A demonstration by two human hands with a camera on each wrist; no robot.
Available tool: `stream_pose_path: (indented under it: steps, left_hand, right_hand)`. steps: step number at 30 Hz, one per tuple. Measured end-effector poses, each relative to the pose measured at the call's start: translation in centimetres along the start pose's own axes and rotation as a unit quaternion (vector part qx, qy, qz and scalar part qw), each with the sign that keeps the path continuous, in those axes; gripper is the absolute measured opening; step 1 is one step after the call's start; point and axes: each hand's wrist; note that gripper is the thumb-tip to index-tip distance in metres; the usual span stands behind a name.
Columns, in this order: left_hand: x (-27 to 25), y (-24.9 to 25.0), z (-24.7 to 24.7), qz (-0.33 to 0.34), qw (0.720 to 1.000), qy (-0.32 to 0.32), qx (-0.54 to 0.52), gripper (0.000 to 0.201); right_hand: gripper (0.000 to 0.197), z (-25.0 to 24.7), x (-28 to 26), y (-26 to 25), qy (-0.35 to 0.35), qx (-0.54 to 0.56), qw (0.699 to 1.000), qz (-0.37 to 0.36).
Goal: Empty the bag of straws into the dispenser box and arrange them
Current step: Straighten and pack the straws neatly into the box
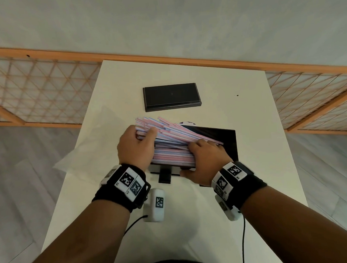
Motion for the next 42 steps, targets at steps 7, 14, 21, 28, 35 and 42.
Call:
stream_pose_path:
  steps: [7,14,21,28,35,42]
  left_hand:
    - [-0.5,2.4,0.9,-0.041,0.994,-0.079,-0.057,0.028]
    - [-0.1,2.9,0.5,-0.042,0.993,-0.070,-0.088,0.020]
    - [-0.9,2.0,-0.4,0.031,0.991,-0.060,0.117,0.029]
    - [-0.1,-0.4,-0.1,0.041,0.997,0.015,0.069,0.058]
    - [-0.9,-0.2,1.2,0.004,0.997,-0.039,-0.060,0.052]
    - [-1.1,0.4,1.3,-0.006,0.993,-0.033,-0.116,0.069]
  right_hand:
    - [0.086,0.1,-0.4,0.1,0.045,-0.004,0.999,0.007]
    - [0.120,-0.4,-0.5,0.8,0.077,0.057,0.995,0.028]
    - [0.116,-0.5,0.2,0.1,0.056,0.044,0.997,0.005]
    - [0.102,-0.8,0.3,-0.2,0.042,0.019,0.999,-0.015]
    - [0.095,-1.1,1.0,-0.7,0.052,0.002,0.997,-0.048]
    - [0.105,-0.3,1.4,-1.5,0.060,0.002,0.997,-0.042]
Point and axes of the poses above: each hand's wrist, its own x-axis towards the middle knuckle, its own z-axis out of the palm, y = z × x, and after that the axes turned 12 degrees about -y, right-handed
